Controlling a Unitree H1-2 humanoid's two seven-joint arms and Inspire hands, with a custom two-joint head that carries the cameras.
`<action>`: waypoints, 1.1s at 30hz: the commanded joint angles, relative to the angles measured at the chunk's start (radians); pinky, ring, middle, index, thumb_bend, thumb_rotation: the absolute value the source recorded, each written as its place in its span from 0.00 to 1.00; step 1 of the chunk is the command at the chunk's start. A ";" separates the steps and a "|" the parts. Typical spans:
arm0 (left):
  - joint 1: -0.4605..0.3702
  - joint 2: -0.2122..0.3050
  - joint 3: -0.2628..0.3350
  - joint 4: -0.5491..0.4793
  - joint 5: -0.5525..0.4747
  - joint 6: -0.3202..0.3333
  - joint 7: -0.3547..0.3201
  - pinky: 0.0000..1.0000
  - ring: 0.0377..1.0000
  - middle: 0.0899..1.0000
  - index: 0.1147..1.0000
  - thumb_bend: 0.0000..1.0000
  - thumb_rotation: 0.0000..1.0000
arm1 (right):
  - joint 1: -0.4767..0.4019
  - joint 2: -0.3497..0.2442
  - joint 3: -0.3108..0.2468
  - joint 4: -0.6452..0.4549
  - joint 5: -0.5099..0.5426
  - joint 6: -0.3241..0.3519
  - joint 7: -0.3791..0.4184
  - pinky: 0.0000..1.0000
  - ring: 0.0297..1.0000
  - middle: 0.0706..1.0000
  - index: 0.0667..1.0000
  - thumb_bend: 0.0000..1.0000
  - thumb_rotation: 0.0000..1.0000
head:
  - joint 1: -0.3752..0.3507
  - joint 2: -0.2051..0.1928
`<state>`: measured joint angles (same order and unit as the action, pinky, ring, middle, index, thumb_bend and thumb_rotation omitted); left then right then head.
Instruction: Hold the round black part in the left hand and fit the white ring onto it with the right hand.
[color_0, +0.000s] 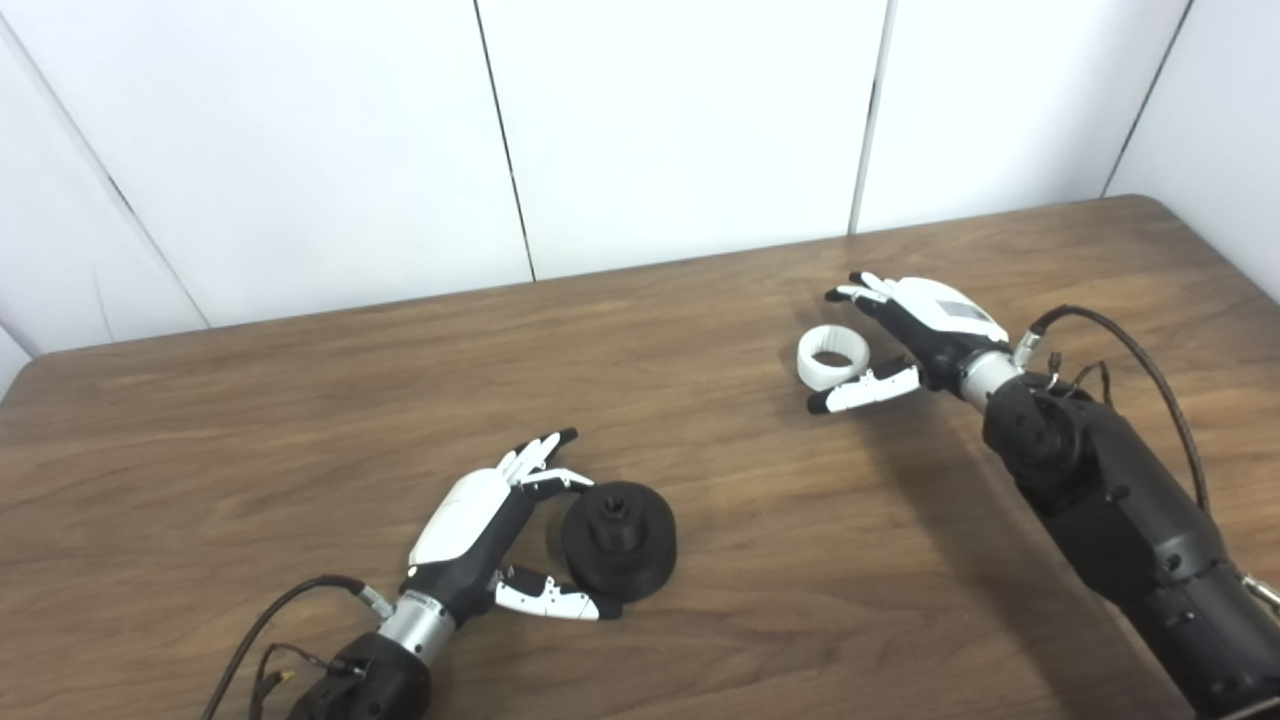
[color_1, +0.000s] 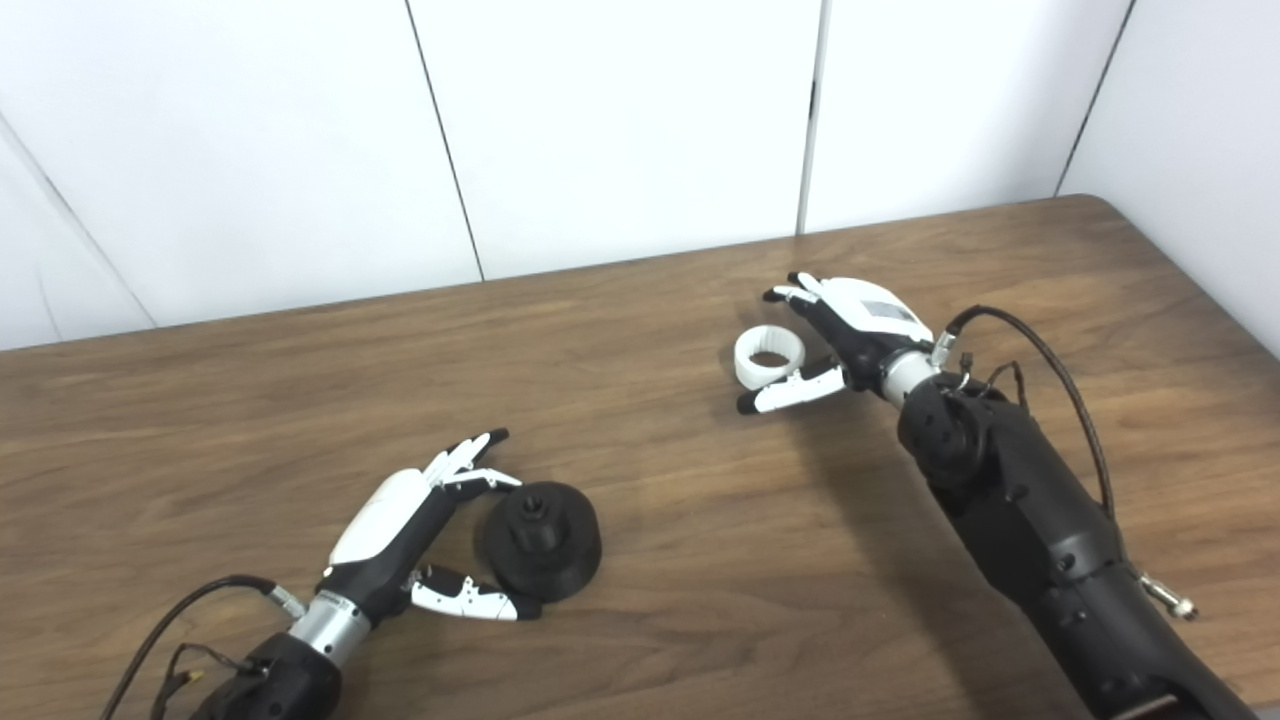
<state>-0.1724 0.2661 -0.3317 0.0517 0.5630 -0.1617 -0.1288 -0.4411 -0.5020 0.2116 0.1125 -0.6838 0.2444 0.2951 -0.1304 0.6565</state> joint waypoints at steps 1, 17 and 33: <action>-0.016 0.013 0.014 -0.021 0.015 0.007 0.004 1.00 1.00 1.00 0.59 0.98 0.38 | -0.038 -0.018 -0.007 -0.024 -0.009 0.004 -0.012 1.00 1.00 1.00 0.92 1.00 0.58 | -0.001 0.000; -0.010 0.012 0.015 -0.025 0.014 0.006 0.000 1.00 1.00 1.00 0.59 0.97 0.38 | -0.006 -0.002 -0.005 -0.008 -0.017 -0.017 -0.076 1.00 1.00 1.00 0.88 0.98 0.54 | 0.004 0.005; -0.006 0.004 0.014 -0.027 0.015 0.006 0.003 1.00 1.00 1.00 0.58 0.97 0.38 | 0.012 0.008 -0.010 0.021 0.003 -0.054 -0.165 1.00 1.00 0.98 0.70 0.89 0.45 | 0.020 0.015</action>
<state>-0.1693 0.2630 -0.3272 0.0481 0.5639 -0.1598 -0.1338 -0.3944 -0.4896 0.2155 0.1503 -0.6845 0.2237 0.1622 -0.1104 0.6703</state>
